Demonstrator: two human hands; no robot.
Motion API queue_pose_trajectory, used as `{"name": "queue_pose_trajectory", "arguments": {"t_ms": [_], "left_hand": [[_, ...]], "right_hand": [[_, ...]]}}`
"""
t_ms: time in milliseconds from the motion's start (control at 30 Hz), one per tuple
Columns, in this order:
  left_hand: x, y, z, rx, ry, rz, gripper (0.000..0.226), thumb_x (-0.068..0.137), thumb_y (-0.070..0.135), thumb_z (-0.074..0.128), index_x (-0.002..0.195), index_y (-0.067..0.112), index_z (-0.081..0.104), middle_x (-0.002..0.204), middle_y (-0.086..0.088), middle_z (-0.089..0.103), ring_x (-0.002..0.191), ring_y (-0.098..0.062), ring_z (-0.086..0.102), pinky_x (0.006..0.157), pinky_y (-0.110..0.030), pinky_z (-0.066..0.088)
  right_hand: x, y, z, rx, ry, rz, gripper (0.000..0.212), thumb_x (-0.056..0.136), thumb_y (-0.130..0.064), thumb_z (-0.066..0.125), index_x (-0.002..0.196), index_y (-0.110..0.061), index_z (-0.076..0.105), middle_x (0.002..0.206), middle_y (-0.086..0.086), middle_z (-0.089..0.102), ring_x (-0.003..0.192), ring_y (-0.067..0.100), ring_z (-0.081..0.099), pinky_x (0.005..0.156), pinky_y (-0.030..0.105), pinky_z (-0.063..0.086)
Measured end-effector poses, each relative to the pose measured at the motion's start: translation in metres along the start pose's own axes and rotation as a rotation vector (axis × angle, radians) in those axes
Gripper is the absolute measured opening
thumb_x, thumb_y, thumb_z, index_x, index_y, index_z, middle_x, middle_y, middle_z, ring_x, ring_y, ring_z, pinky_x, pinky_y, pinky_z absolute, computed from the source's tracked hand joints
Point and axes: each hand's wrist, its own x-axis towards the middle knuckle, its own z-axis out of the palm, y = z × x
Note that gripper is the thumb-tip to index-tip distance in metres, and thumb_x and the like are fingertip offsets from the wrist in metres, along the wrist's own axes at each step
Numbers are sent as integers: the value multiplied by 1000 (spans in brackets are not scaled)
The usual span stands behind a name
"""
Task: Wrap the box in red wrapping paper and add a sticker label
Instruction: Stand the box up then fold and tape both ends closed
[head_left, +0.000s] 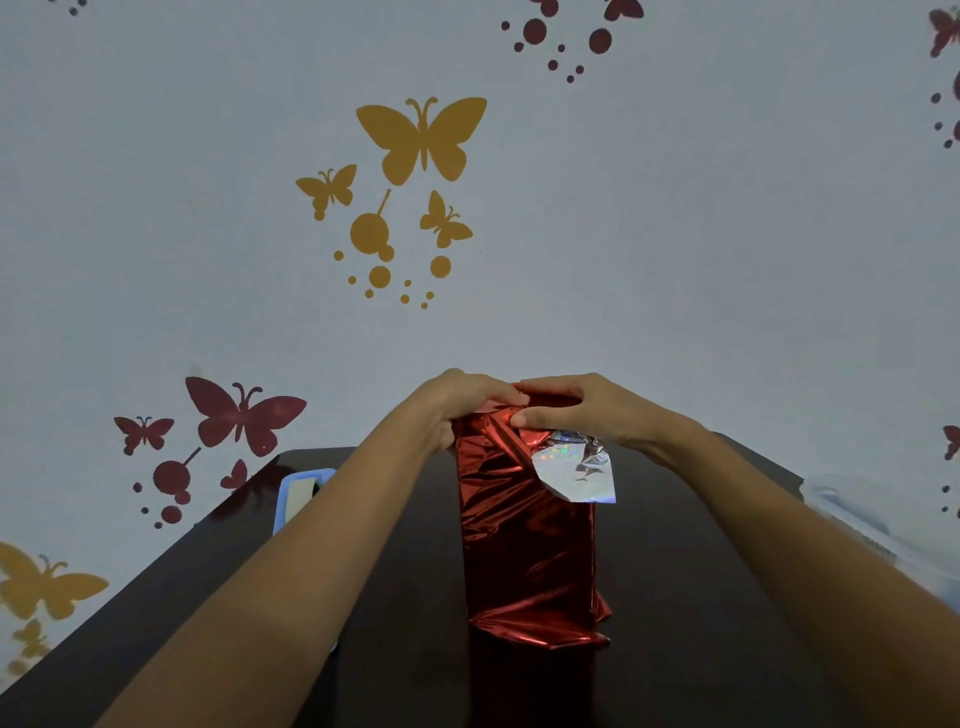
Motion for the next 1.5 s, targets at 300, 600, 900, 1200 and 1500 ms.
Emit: {"name": "queue_pose_trajectory", "arguments": {"t_ms": [300, 600, 900, 1200, 1500], "left_hand": [[-17, -23, -15, -185, 78, 65, 23, 90, 31, 59, 104, 12, 59, 97, -8, 65, 85, -22, 63, 74, -38, 52], [-77, -141, -115, 978, 595, -213, 47, 89, 54, 51, 77, 9, 56, 71, -4, 58, 64, -16, 57, 55, -24, 36], [-85, -136, -120, 115, 404, -209, 34, 81, 26, 72, 99, -2, 63, 94, -18, 68, 84, -30, 65, 63, -40, 53], [-88, -129, -110, -61, 366, -287, 31, 86, 3, 64, 114, -3, 52, 107, -16, 61, 102, -33, 57, 83, -62, 46], [-86, -115, -127, -60, 475, -296, 13, 86, 27, 68, 86, 15, 61, 82, 3, 62, 73, -8, 59, 68, -31, 47]], "right_hand": [[1, -4, -2, -121, -29, 60, 69, 75, -51, 67, 136, -24, 49, 131, -10, 54, 112, 5, 51, 100, 22, 34], [2, -1, -3, -98, -2, 71, 77, 74, -51, 69, 140, -22, 44, 143, -4, 45, 131, 13, 41, 109, 29, 28], [0, -1, -1, -101, 23, 59, 75, 72, -50, 71, 137, -21, 48, 138, -4, 51, 127, 14, 45, 111, 31, 30], [-6, -8, 3, -60, 33, 42, 58, 77, -41, 69, 131, -23, 54, 110, -8, 56, 94, 5, 55, 83, 19, 39], [-11, -11, 5, -48, 38, 43, 54, 78, -42, 67, 128, -24, 56, 103, -8, 59, 92, 10, 56, 81, 23, 39]]}}
